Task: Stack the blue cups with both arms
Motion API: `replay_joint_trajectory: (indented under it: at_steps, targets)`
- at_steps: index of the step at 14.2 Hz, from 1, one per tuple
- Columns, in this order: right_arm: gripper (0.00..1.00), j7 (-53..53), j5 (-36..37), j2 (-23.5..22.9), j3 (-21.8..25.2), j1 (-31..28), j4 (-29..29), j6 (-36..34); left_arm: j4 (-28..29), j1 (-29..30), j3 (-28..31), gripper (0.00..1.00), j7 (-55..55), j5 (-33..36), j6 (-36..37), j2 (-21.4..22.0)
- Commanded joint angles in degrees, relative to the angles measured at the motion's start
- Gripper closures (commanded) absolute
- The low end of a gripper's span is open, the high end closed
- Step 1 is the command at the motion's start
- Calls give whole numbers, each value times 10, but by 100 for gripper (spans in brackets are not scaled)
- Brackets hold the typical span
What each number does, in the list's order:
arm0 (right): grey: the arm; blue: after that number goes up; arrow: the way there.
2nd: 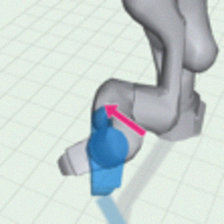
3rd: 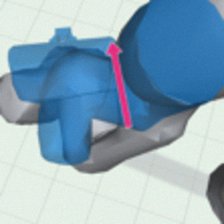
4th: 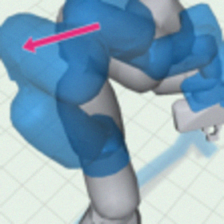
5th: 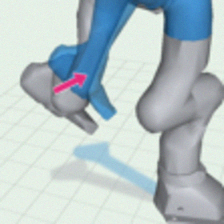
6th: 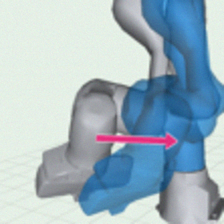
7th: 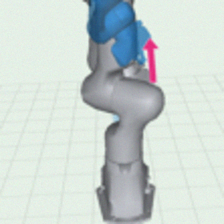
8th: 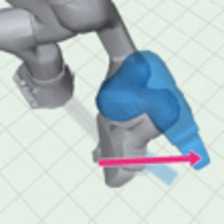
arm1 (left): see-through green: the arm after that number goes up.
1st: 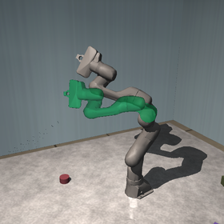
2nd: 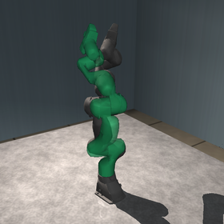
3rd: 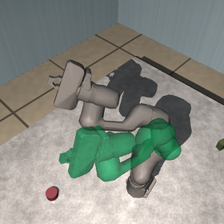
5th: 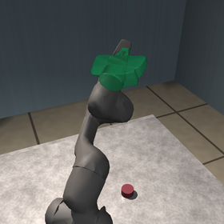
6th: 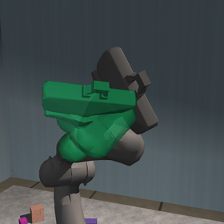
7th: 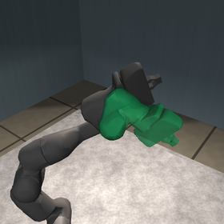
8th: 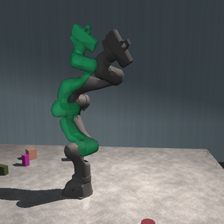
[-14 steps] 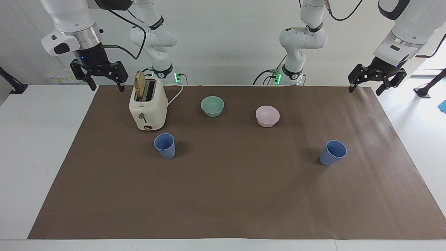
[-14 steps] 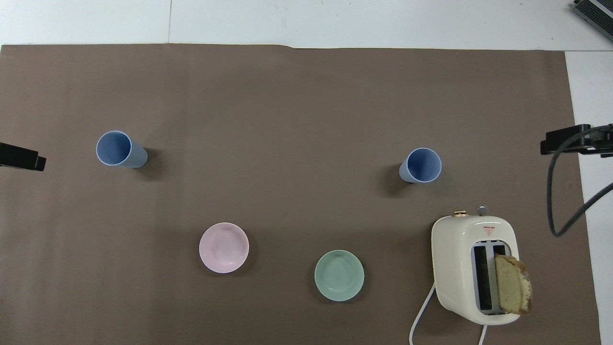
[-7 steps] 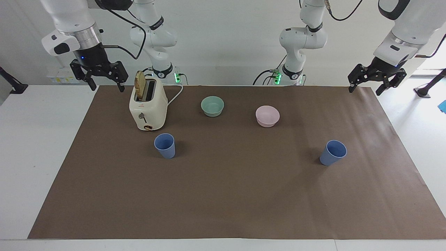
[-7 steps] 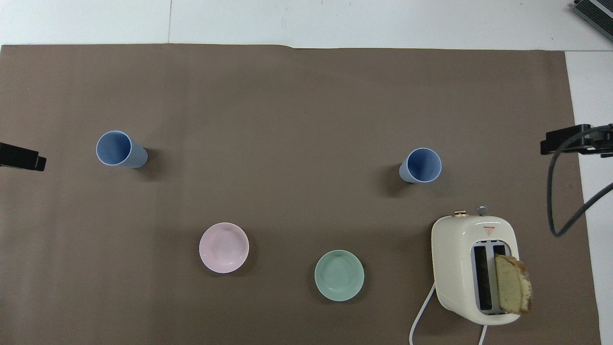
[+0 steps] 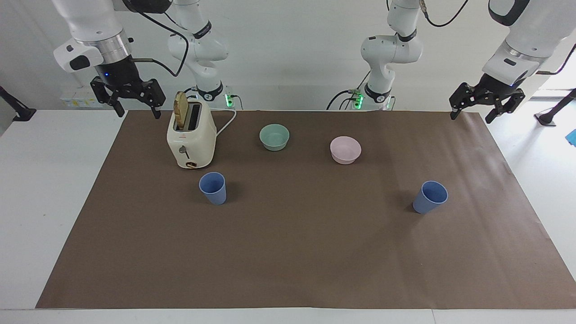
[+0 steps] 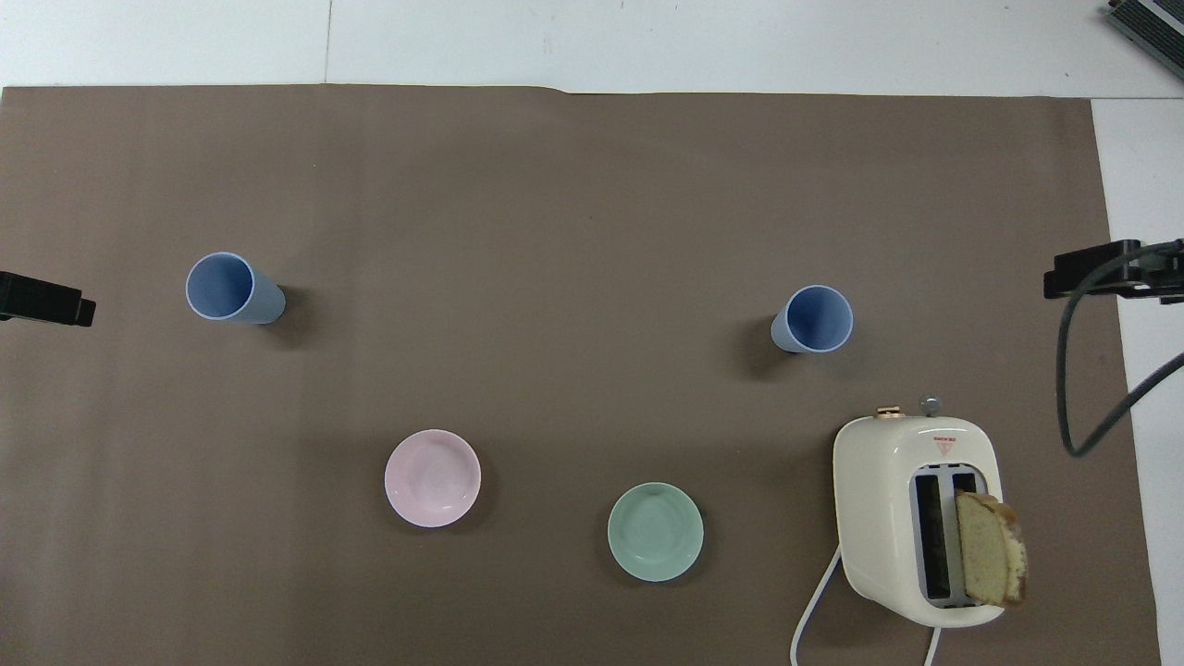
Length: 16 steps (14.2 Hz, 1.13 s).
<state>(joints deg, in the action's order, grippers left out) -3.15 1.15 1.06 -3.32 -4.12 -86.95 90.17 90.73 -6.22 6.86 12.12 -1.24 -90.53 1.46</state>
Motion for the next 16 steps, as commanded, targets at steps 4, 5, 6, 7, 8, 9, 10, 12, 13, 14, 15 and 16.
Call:
replay_joint_trajectory:
  at_steps: [4, 5, 6, 7, 8, 9, 10, 12, 13, 14, 15, 16]
  targets:
    - [0, -9, -3, 7, -3, -4, -6, -2, 45, 22, -3, 0, 11, 2, -42, 12]
    - [0, -9, -3, 7, -2, -4, -6, -2, 69, 23, -3, 0, 12, 2, -72, 13]
    - [0, -9, -3, 7, -2, -4, -6, -2, 86, 23, -3, 0, 12, 2, -90, 14]
    - [0, -9, -3, 7, -2, -4, -6, -2, 95, 30, -3, 0, 13, 1, -106, 11]
    - [0, -9, -3, 7, -2, -4, -6, -2, 104, 31, -3, 0, 18, -3, -125, 9]
    - [0, -9, -3, 7, -2, -4, -6, -2, 117, 34, -3, 0, 32, -5, -143, 8]
    - [0, -9, -3, 7, -2, -4, -6, -2, 127, 39, -3, 0, 40, -8, -159, 6]
    - [0, -9, -3, 7, -2, -4, -6, -2, 139, 39, -3, 0, 40, -10, -194, -7]
    - [0, -9, -3, 7, -2, -4, -6, -2, 140, 38, -3, 0, 40, -10, -205, -18]
    - [0, -9, -3, 7, -2, -4, -6, -2, 140, 36, -3, 0, 39, -10, -220, -32]
    - [0, -9, -3, 7, -2, -4, -6, -2, 140, 34, -3, 0, 37, -10, -236, -43]
    - [0, -9, -3, 7, -2, -4, -6, -2, 140, 33, -3, 0, 37, -12, -246, -53]
